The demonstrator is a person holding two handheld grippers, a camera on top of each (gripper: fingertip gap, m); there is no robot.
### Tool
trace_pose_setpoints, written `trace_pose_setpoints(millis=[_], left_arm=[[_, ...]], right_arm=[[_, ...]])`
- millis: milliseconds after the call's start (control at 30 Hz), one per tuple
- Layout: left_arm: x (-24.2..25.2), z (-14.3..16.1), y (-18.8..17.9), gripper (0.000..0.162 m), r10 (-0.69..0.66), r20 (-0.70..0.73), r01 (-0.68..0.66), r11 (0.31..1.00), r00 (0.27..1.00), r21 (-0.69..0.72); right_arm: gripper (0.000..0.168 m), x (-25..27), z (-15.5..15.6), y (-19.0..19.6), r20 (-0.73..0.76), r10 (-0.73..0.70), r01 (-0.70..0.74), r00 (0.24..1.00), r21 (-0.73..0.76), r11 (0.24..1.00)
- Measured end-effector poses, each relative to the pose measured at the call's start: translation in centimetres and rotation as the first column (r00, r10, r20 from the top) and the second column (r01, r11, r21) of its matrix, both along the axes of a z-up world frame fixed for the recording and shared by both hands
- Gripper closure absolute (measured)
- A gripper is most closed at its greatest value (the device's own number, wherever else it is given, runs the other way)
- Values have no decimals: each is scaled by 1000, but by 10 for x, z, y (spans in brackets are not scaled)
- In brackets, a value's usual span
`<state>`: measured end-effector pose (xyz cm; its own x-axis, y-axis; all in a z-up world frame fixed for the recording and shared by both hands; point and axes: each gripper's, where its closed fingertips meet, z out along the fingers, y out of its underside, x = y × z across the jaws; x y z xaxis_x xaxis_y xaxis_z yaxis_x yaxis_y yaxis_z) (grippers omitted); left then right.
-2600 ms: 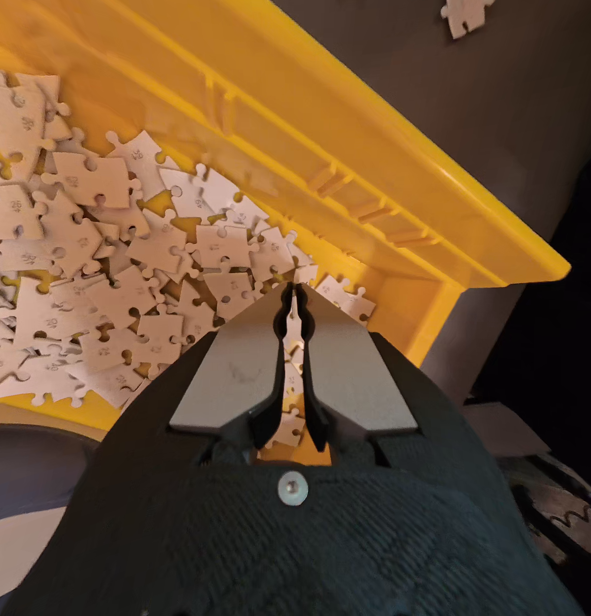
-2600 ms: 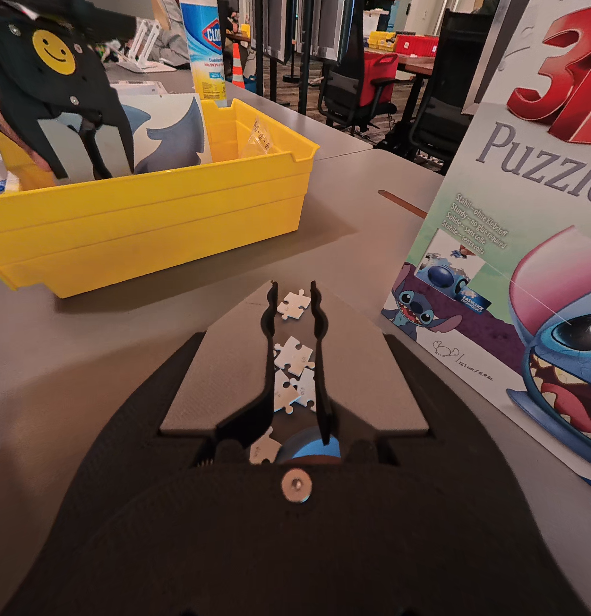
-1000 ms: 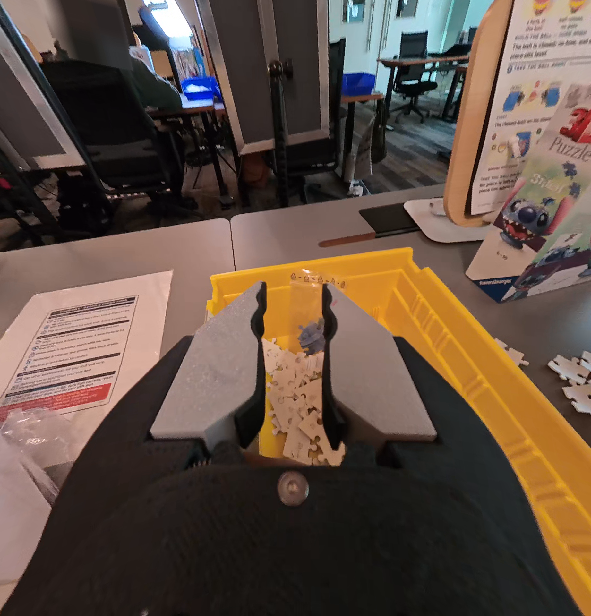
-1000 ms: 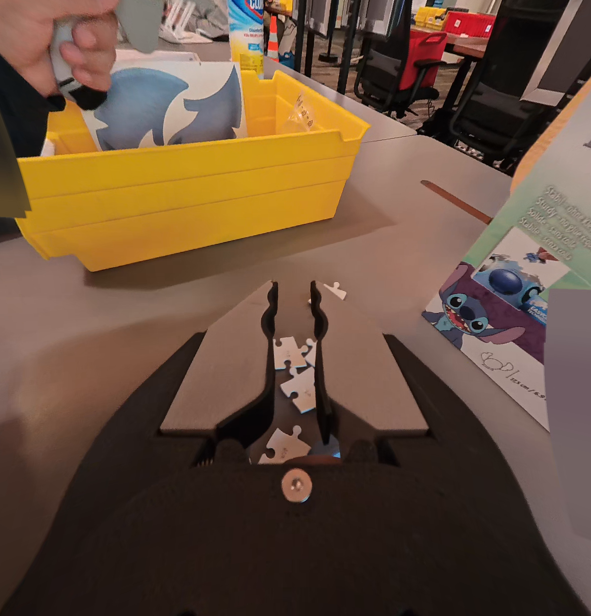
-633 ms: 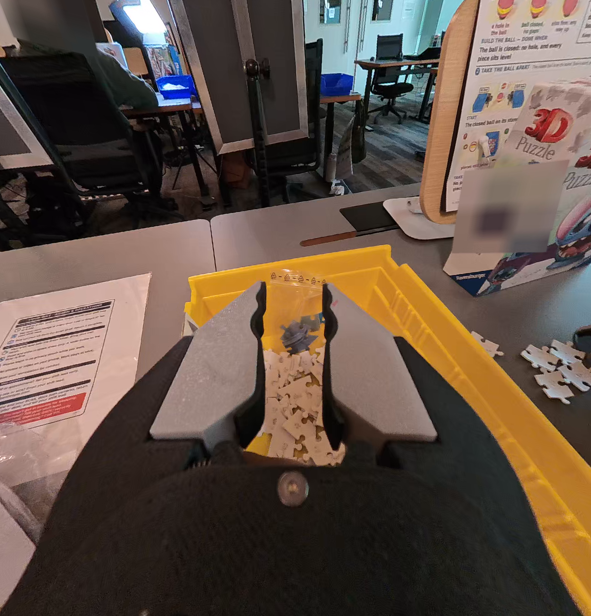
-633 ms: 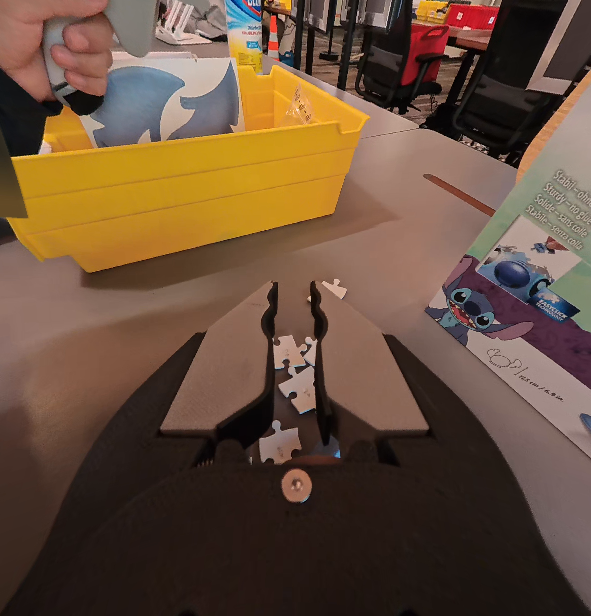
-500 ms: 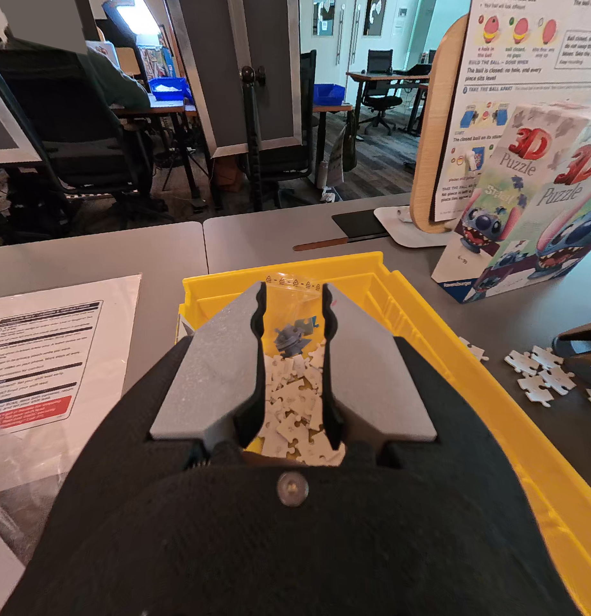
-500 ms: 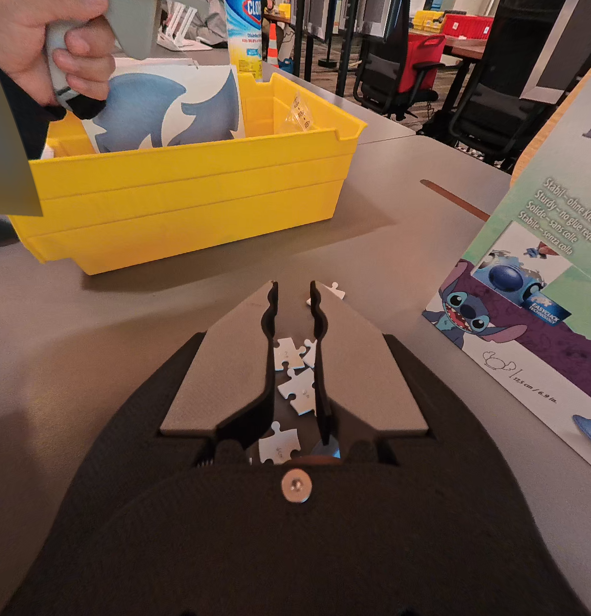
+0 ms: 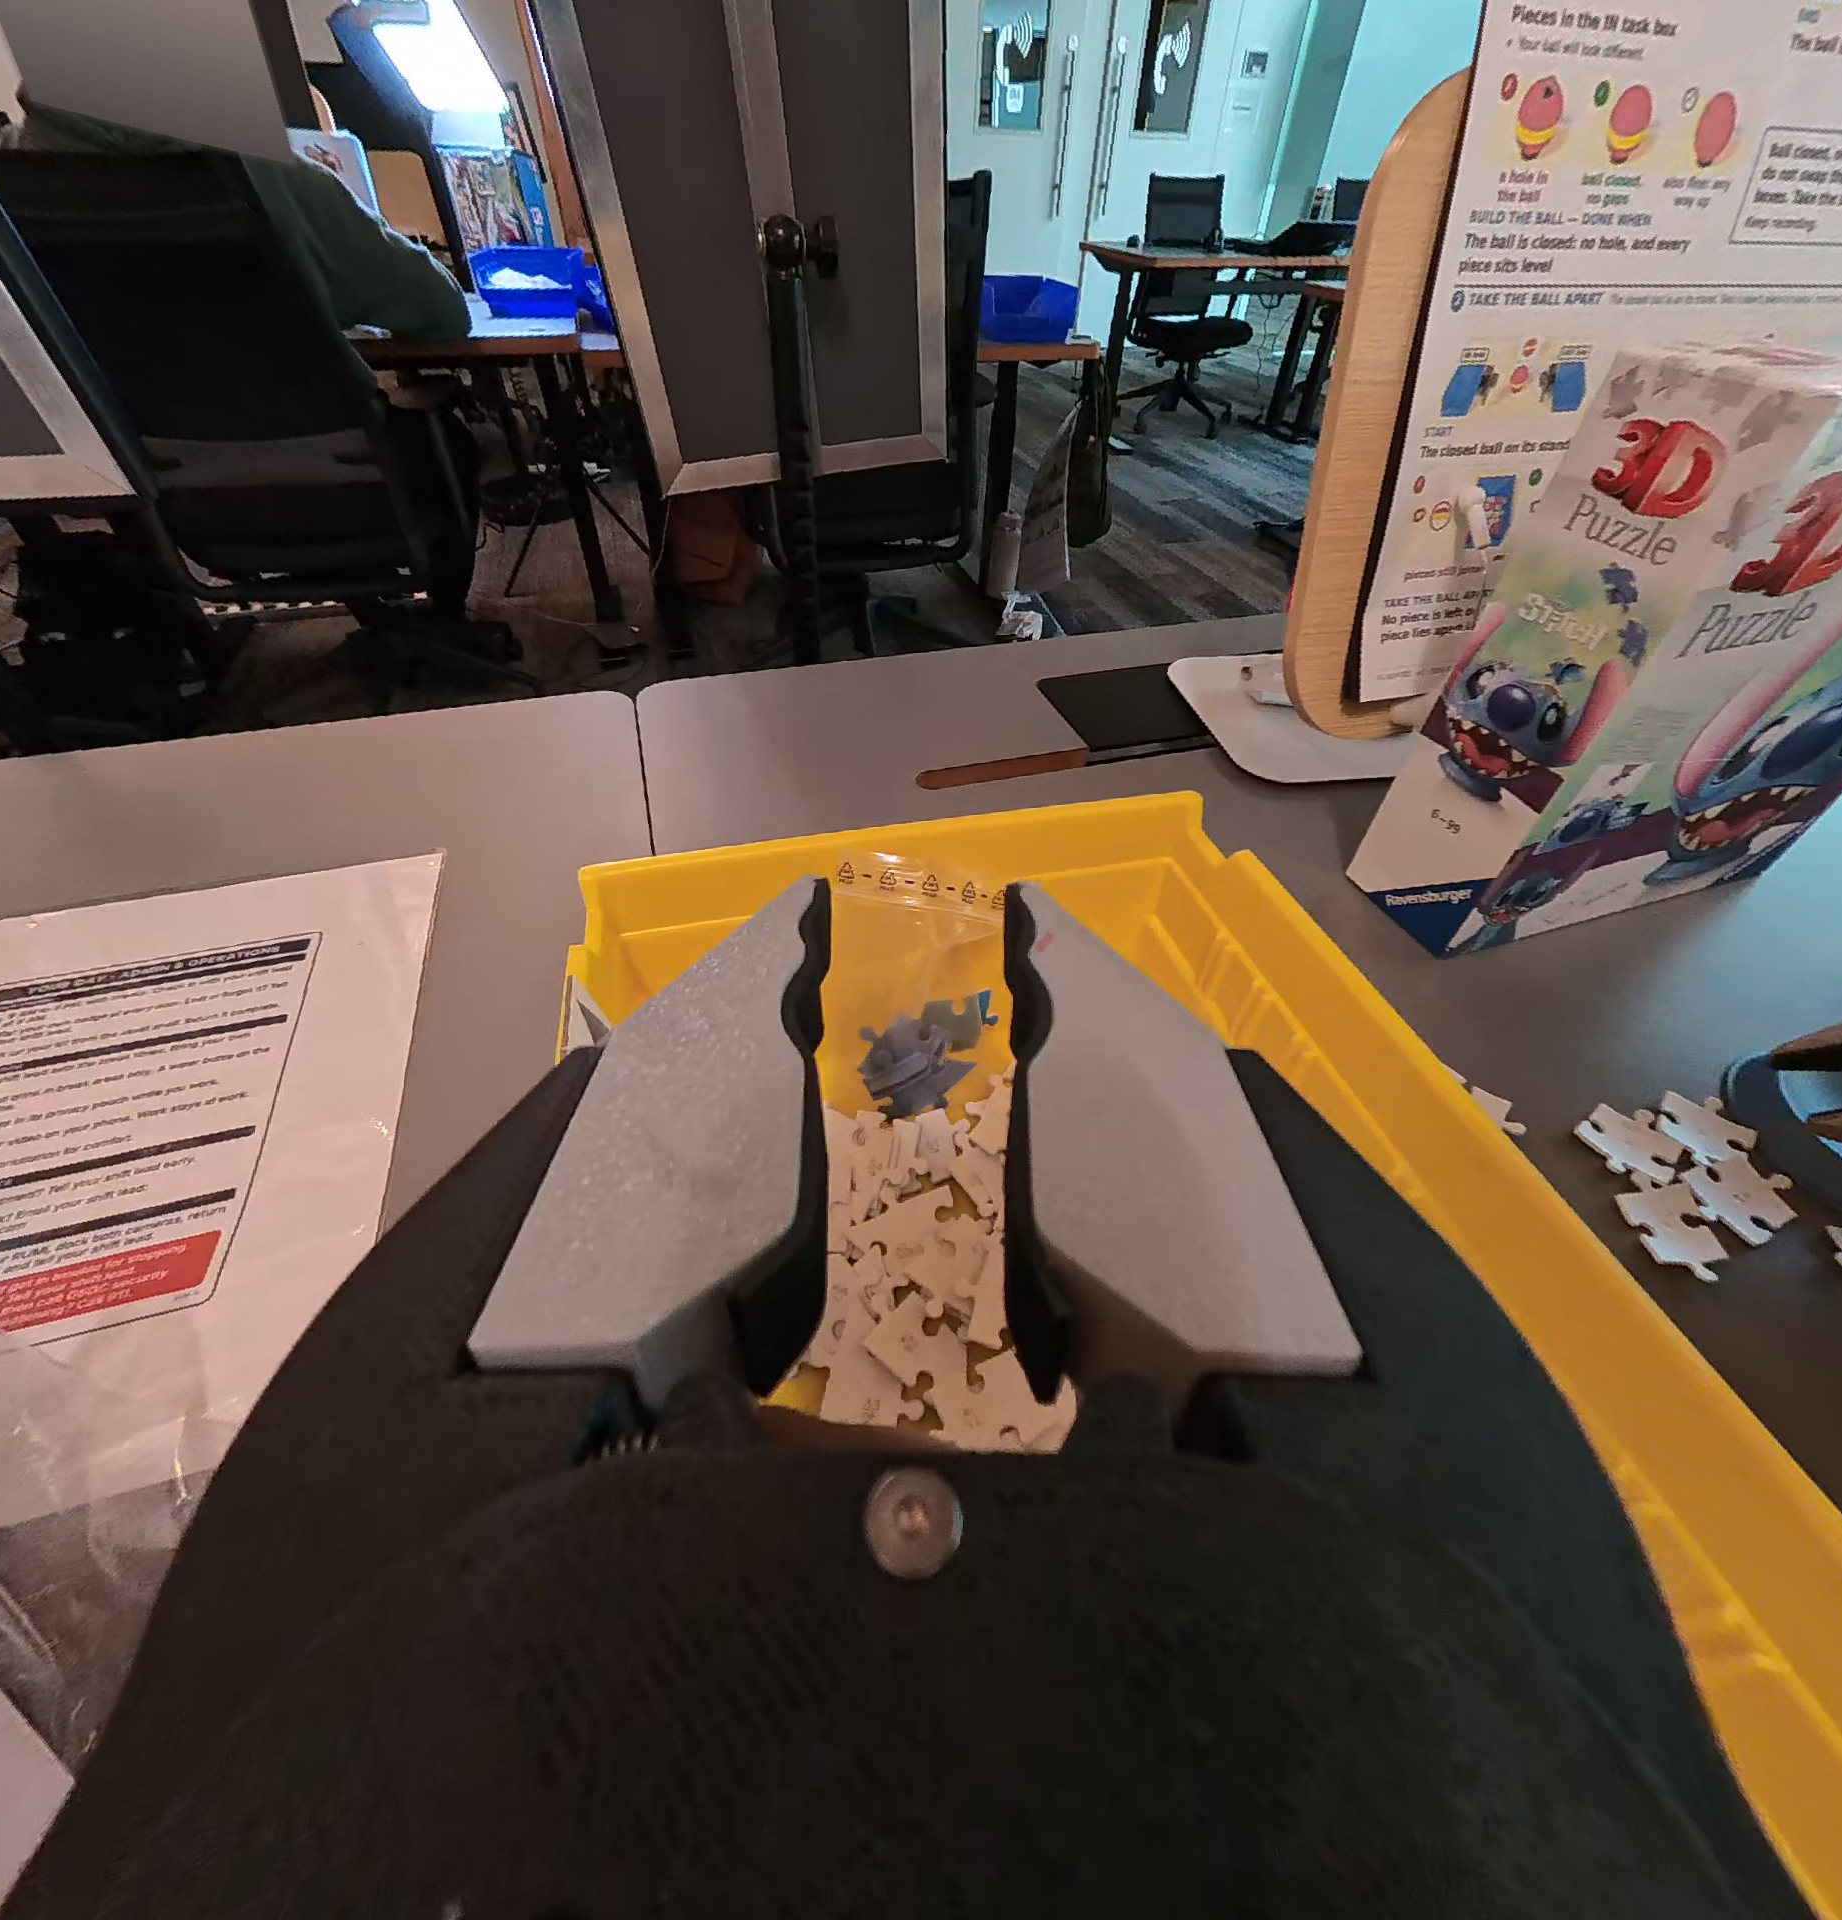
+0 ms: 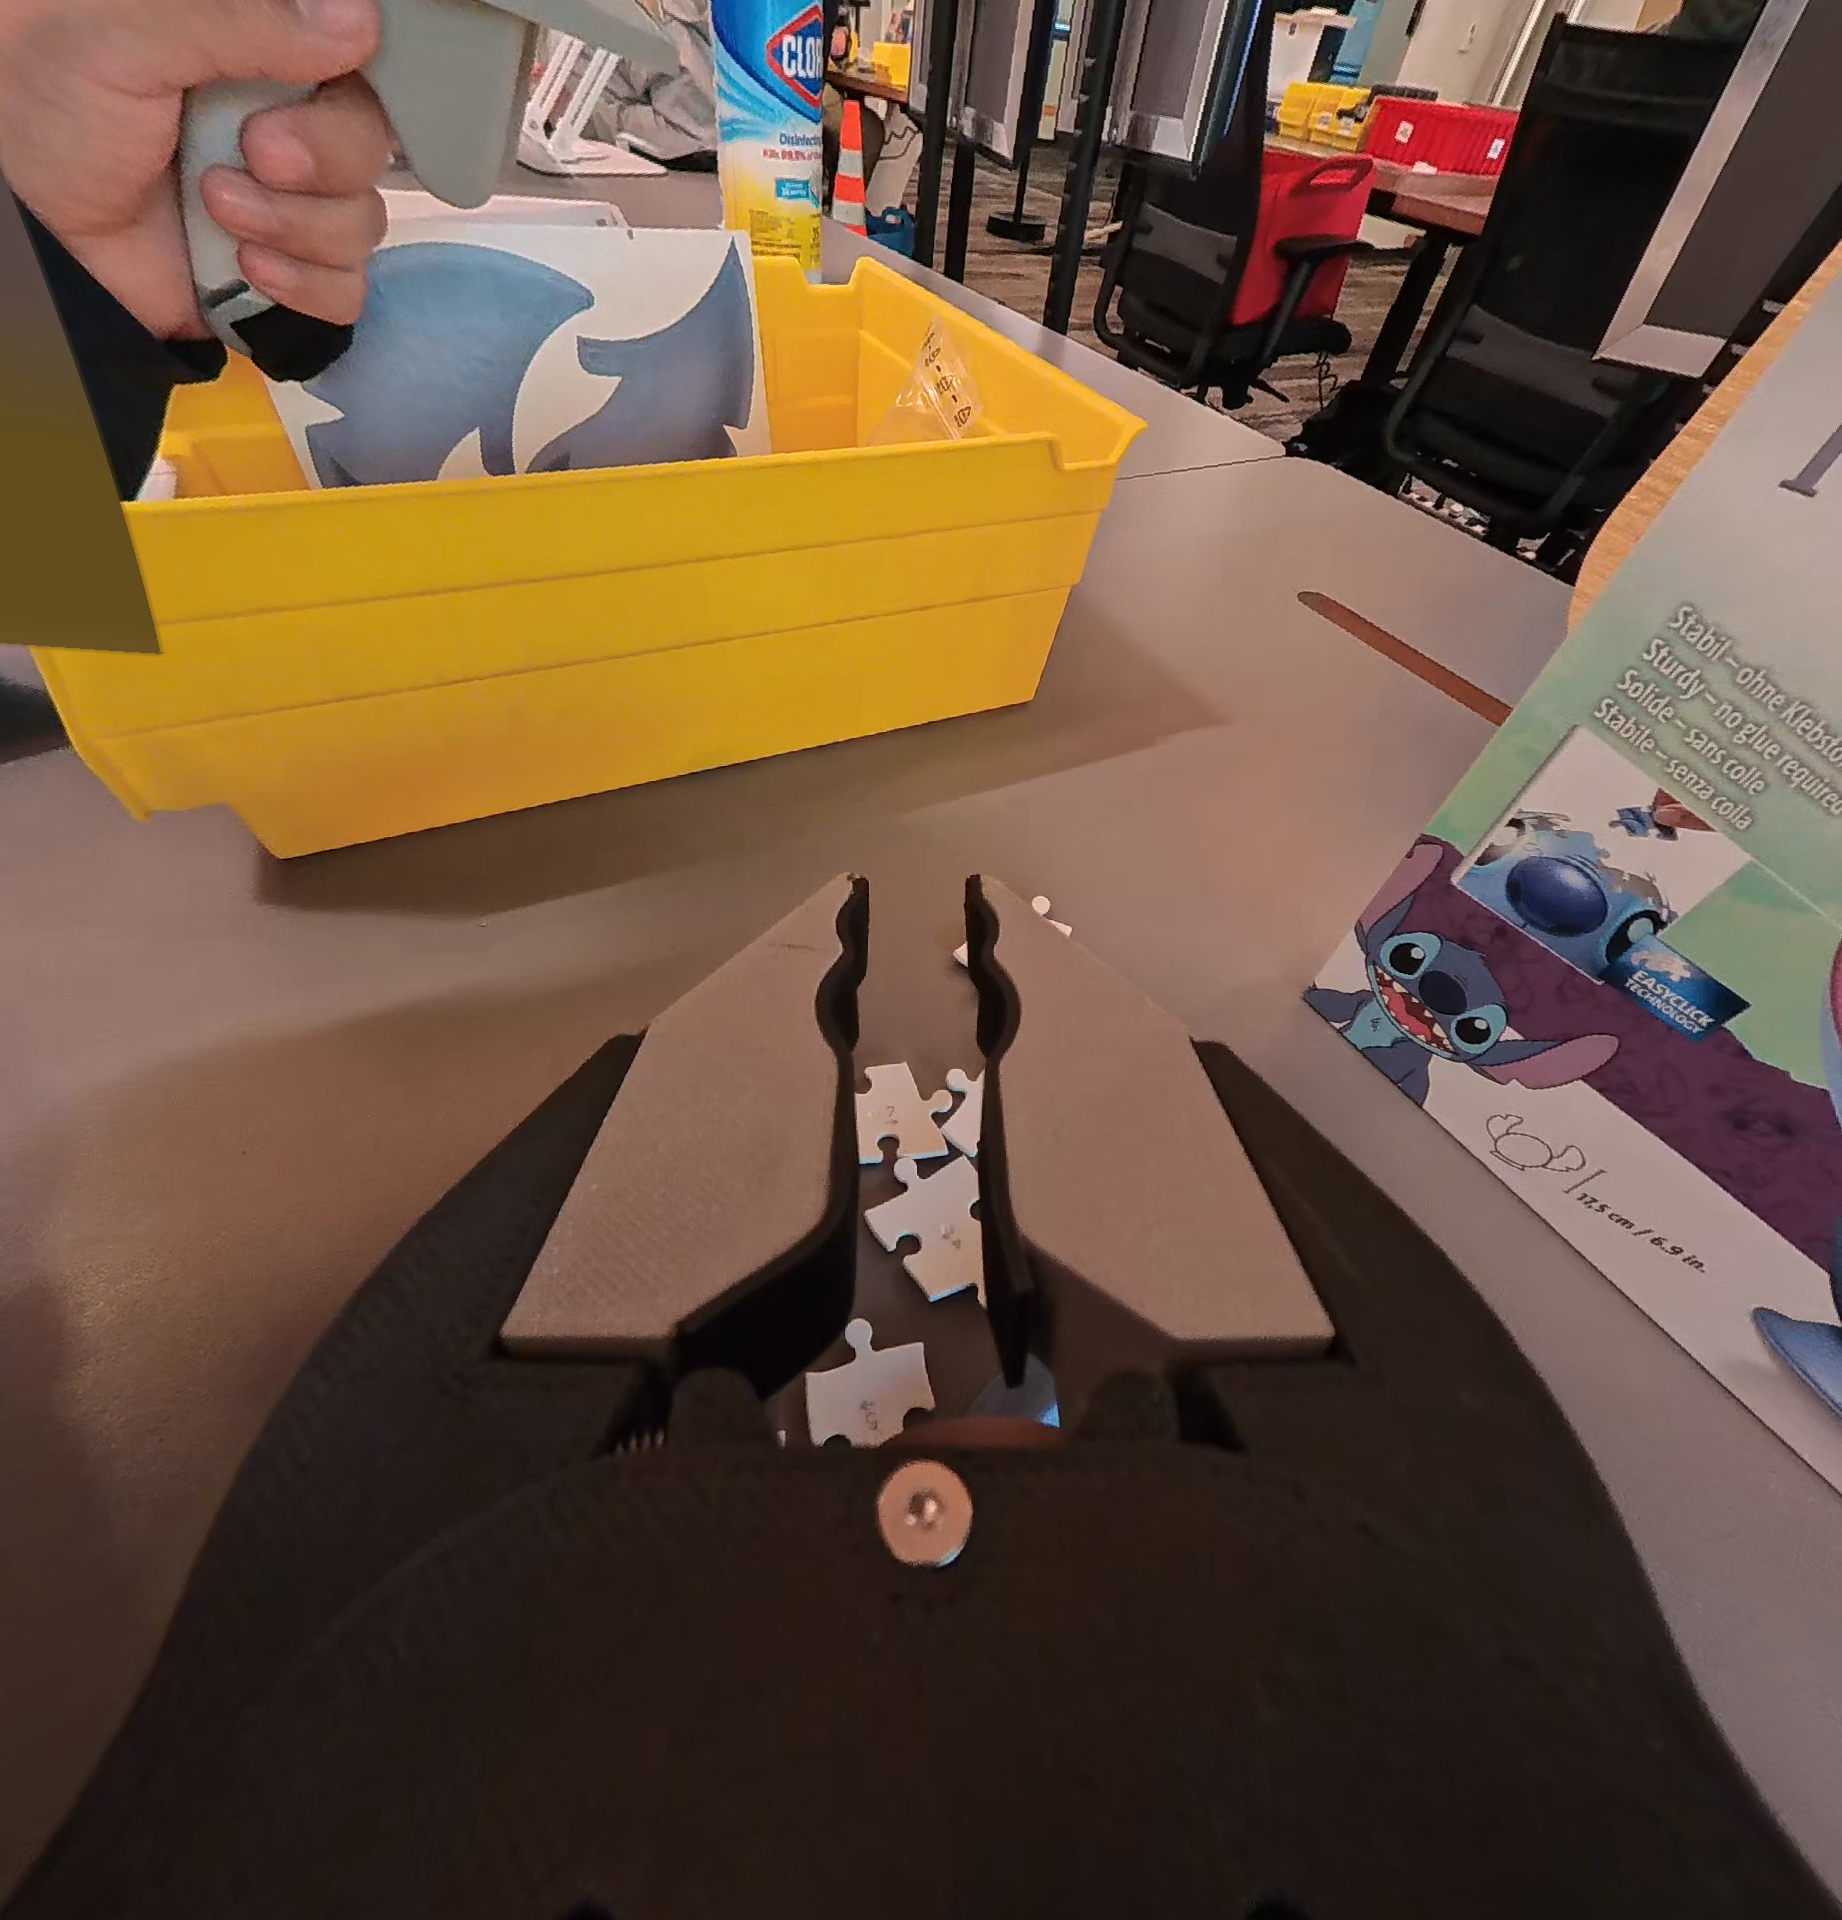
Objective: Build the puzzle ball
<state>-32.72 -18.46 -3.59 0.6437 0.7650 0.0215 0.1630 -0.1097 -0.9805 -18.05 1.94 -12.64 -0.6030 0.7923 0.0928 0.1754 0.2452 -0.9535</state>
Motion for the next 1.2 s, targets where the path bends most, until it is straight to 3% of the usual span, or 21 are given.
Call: trace_pose_setpoints(millis=[433, 567, 633, 733, 833, 967, 1000, 1200], left_arm=[[0, -11, 3, 132, -20, 41, 22, 999, 999, -44], [28, -44, 9, 129, -182, 260, 221, 967, 948, -130], [43, -54, 7, 127, -201, 323, 277, 937, 925, -211], [51, -64, -13, 126, -146, 339, 310, 807, 929, -502], [71, -83, -28, 124, -157, 500, 474, 638, 852, -607], [70, -119, -65, 115, 23, 582, 529, 389, 813, -754], [69, -125, -70, 115, 54, 586, 532, 361, 808, -766], [77, -157, -69, 127, 114, 643, 574, 355, 757, -738]], right_arm=[[154, 0, 0, 1, -2, -3, 3, 1000, 0, 1000], [154, -3, 1, 3, -7, -18, 18, 1000, 2, 1000], [153, -4, 0, 5, 2, -23, 23, 1000, -1, 1000], [154, -1, 3, 6, -7, -18, 18, 1000, -1, 1000], [154, 1, 8, 5, -14, -13, 13, 1000, -20, 1000], [154, 4, 10, 2, -25, -6, 6, 1000, -13, 1000], [154, 5, 12, 2, -31, -4, 4, 1000, -12, 1000], [154, 12, 20, -3, -69, 12, -11, 998, 8, 1000]])
